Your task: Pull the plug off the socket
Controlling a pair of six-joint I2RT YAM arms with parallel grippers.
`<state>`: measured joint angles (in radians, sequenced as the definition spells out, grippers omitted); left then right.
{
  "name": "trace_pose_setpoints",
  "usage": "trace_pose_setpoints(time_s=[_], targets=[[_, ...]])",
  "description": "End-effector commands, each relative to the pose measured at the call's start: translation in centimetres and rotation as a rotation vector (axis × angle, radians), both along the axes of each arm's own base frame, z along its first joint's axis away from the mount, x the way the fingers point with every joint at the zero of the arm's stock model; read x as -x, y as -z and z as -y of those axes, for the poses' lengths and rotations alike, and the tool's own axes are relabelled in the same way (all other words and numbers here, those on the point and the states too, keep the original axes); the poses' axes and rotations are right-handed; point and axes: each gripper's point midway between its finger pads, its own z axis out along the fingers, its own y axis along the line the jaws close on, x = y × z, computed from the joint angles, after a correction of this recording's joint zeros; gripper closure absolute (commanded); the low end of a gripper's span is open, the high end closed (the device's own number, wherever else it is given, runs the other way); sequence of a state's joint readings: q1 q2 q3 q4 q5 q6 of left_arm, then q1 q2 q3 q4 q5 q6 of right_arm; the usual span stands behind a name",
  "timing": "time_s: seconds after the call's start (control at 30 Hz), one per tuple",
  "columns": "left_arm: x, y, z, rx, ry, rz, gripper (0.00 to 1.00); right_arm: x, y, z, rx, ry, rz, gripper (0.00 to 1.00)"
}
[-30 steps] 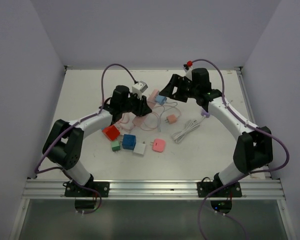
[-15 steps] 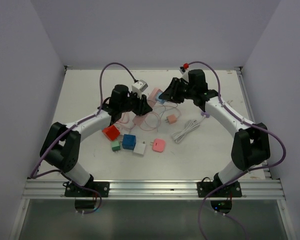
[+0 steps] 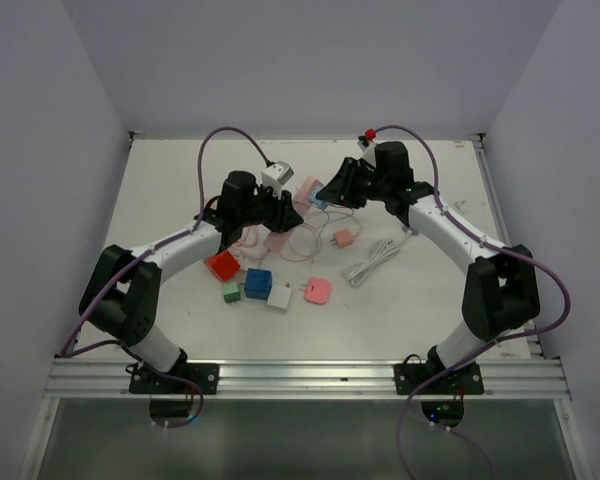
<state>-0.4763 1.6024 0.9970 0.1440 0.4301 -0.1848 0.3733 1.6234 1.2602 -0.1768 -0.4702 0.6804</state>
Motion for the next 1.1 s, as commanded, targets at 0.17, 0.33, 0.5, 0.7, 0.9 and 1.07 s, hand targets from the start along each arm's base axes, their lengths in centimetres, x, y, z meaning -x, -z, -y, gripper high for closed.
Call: trace_pose_setpoints(time_s=[0.17,0.33,0.5,0.7,0.9,1.07], targets=[[-6.0,-1.5,-6.8,-0.036,-0.341,0.093,1.00,3.0,-1.4,0.3,0.002,-0.068,-0.001,1.00],[-7.5,-0.3,-9.3,-0.062,-0.463,0.055,1.00,3.6,-2.0,0.8,-0.007,-0.072,0.000,1.00],[-8.7,0.0,-11.5,-0.077,-0.536,0.043,1.00,4.2,-3.2,1.4,-0.025,-0.082,0.012,1.00],[-9.9,-0.7,-12.7,-0.080,-0.569,0.052,1.00,4.5,-4.4,2.9,-0.014,-0.071,0.040,1.00],[-10.3,-2.6,-12.5,-0.085,-0.534,0.115,1.00,4.3,-2.3,4.9,0.070,-0.024,0.017,1.00],[-10.7,-2.6,-14.9,-0.140,-0.616,0.111,1.00,3.4,-2.0,9.7,0.121,0.147,0.024,1.00]])
